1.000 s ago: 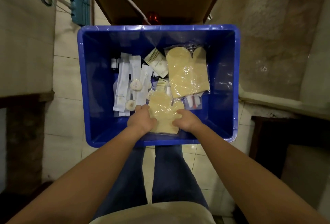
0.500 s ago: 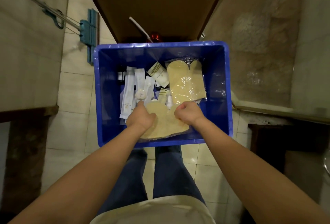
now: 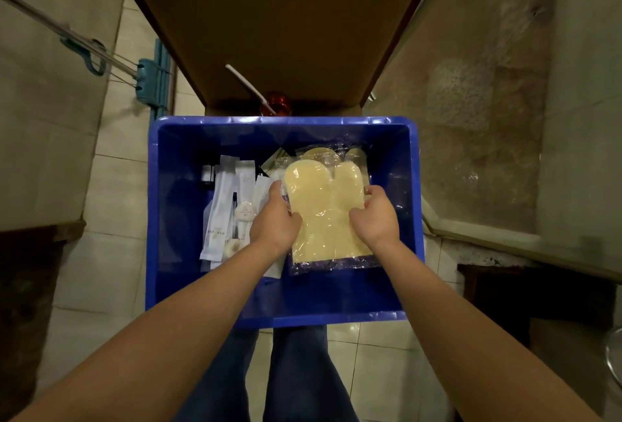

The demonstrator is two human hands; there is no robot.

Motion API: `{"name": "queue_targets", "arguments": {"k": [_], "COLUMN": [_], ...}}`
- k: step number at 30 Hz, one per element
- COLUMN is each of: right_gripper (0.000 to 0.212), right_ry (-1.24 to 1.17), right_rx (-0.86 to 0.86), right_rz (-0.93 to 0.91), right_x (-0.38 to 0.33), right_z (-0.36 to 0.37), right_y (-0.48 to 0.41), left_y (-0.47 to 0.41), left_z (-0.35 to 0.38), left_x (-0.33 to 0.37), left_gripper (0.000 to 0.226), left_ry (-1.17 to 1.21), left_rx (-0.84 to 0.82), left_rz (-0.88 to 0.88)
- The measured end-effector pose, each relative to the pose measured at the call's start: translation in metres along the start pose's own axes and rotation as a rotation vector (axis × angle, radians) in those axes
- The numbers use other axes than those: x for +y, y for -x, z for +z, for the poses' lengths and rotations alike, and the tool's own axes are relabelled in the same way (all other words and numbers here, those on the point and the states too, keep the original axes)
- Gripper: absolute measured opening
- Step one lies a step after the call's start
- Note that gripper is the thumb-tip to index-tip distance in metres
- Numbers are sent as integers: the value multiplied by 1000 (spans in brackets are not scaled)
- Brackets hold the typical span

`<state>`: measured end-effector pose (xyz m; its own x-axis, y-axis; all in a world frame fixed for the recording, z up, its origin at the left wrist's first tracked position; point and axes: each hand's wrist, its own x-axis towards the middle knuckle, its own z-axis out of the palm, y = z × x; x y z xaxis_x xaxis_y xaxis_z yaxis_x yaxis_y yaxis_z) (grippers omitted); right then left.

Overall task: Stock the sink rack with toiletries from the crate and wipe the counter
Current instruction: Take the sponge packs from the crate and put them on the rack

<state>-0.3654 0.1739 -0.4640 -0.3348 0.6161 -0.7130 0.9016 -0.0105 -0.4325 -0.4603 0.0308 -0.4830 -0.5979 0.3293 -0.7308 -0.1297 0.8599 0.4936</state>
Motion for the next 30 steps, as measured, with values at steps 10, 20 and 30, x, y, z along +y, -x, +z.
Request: {"name": "queue_targets", "arguments": {"k": [10,20,30], "right_gripper": [40,80,50], "right_ry": [27,36,130], "right_rx": [-125,-133,-116], "right_rz": [11,83,56], "right_x": [2,-6,-7], "right_z": [2,8,10], "right_y": [-45,-89,-102], "left_y": [-31,-51,-51], "left_z": [19,23,27], "left_x": [1,-6,-8], "left_gripper": [6,27,30], "left_ry": [-42,-114,-141], "left_rx": [73,151,168], "left_rz": [-93,-173,-189]}}
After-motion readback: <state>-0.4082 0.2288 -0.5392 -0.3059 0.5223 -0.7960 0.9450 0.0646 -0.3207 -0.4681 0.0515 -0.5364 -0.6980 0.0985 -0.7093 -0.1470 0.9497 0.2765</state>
